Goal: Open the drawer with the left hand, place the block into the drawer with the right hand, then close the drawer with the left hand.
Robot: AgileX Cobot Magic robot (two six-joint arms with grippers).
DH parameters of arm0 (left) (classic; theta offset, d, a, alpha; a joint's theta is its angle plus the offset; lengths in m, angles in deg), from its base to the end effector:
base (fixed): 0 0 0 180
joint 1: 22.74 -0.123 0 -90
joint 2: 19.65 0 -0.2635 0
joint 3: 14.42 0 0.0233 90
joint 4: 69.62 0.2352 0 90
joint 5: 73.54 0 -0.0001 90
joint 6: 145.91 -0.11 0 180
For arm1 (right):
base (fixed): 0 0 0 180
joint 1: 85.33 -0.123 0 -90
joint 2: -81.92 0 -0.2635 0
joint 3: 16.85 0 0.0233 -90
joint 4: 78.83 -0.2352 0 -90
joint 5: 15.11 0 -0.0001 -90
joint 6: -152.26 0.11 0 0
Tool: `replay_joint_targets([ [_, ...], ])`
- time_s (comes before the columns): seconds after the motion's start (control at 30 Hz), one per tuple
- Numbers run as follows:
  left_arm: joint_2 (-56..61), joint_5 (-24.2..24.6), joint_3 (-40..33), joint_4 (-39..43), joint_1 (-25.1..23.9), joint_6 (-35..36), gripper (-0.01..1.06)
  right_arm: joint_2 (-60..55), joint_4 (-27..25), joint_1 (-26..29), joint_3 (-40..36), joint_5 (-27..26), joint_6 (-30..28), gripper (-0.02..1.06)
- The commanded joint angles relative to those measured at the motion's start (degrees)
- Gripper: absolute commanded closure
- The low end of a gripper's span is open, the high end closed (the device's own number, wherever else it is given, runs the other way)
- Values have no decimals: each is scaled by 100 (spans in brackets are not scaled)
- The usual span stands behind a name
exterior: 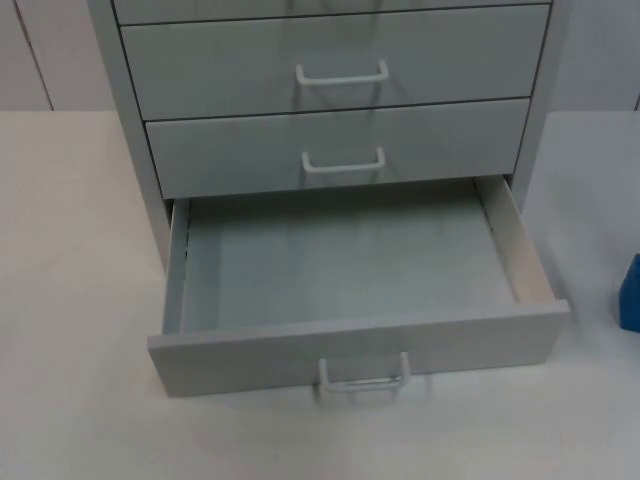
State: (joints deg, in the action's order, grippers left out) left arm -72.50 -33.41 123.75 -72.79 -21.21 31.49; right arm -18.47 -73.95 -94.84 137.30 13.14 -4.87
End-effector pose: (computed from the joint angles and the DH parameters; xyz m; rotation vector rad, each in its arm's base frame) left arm 0.1550 -0.0081 0.2596 0.0525 2.3515 -0.0535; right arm 0.2950 0.0449 0.1628 0.2253 2.6876 0.0959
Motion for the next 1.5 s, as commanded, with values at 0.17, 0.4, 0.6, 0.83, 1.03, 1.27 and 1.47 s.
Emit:
replay_joint_targets([
  [0.17,34,-60,-19,-64,-12,46,0,-699,574,-48,38,-829,899,5],
  [0.4,34,-59,-19,-41,-12,33,0,-1334,574,-48,48,-1516,1067,10],
  [0.6,34,-59,-19,-27,-12,33,0,-1817,546,-48,48,-1821,1071,15],
  [0.83,34,-59,-19,-27,-12,33,0,-1755,559,-48,48,-1846,963,90],
  [1.03,34,-69,-19,-24,-12,33,0,-874,567,-48,48,-1325,558,104],
  [1.27,34,-72,-19,-25,-12,33,0,374,597,-48,48,-101,-95,104],
  [1.47,34,-111,-19,-25,-12,33,0,1075,552,-128,48,370,-346,105],
])
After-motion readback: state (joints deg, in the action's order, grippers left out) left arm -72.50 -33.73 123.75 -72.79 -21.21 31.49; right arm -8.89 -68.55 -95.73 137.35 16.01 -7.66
